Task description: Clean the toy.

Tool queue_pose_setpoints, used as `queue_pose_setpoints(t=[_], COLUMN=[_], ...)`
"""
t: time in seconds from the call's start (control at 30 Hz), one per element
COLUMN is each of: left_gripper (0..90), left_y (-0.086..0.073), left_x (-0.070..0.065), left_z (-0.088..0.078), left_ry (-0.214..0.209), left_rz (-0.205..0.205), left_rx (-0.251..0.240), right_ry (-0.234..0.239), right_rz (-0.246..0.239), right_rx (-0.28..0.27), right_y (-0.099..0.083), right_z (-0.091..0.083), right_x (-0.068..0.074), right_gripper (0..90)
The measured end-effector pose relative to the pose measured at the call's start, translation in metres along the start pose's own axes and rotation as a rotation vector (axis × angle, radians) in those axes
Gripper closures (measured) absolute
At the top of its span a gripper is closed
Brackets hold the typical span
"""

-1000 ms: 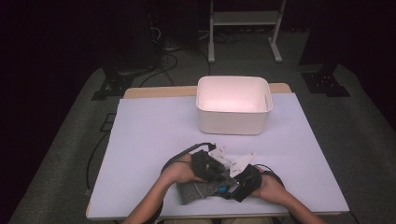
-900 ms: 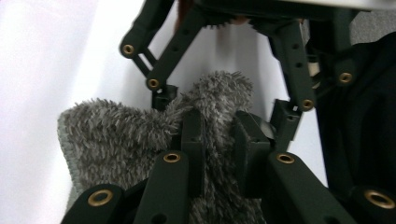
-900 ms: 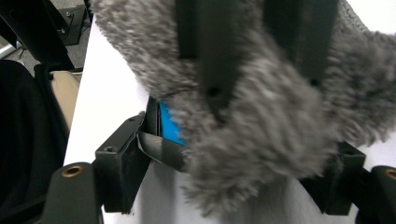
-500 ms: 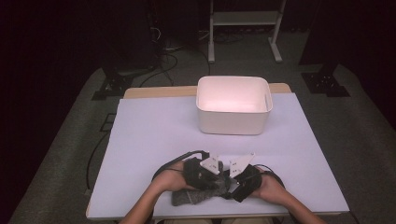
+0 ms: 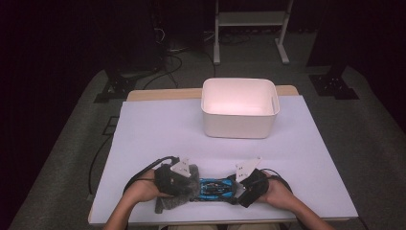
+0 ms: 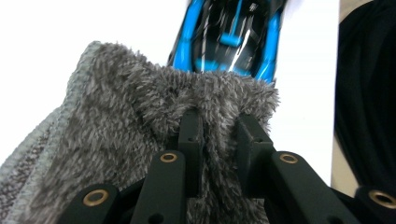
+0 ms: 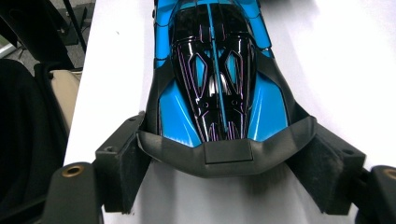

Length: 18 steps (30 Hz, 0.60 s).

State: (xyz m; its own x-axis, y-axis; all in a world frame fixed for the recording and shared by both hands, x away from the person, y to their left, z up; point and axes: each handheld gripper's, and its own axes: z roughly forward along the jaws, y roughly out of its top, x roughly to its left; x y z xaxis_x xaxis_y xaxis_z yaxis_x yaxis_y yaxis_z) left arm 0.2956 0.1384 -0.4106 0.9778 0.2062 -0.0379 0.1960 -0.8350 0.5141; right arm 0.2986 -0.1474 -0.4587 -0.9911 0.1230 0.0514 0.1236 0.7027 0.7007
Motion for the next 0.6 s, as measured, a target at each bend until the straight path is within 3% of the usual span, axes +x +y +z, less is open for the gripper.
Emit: queue_pose_setpoints(t=[0.1,0.23,0.4,0.47,0.5,0.6], left_gripper=[74.2,74.2,74.3,74.3,74.3,74.4], left_y=[-0.007,-0.006,0.015,0.035,0.035,0.061], left_x=[0.004,0.002,-0.006,-0.01,-0.01,-0.013], left_z=[0.0,0.002,0.007,0.013,0.013,0.021], left_ry=[-0.006,-0.016,-0.046,-0.052,-0.052,-0.07], left_rz=[-0.031,-0.034,0.021,0.07,0.07,0.101], left_rx=[-0.015,-0.039,-0.064,-0.061,-0.061,-0.093], right_ry=[0.001,0.003,0.002,0.003,0.003,0.002], right_rz=[0.001,0.003,0.002,0.004,0.004,0.0], right_rx=[0.001,0.001,0.001,0.0,0.0,-0.005], right_y=[0.0,0.0,0.0,0.0,0.0,-0.001], right_z=[0.0,0.0,0.0,0.0,0.0,0.0], right_x=[0.0,0.0,0.0,0.0,0.0,-0.001], right_gripper=[23.7,23.7,23.7,23.7,23.7,23.7])
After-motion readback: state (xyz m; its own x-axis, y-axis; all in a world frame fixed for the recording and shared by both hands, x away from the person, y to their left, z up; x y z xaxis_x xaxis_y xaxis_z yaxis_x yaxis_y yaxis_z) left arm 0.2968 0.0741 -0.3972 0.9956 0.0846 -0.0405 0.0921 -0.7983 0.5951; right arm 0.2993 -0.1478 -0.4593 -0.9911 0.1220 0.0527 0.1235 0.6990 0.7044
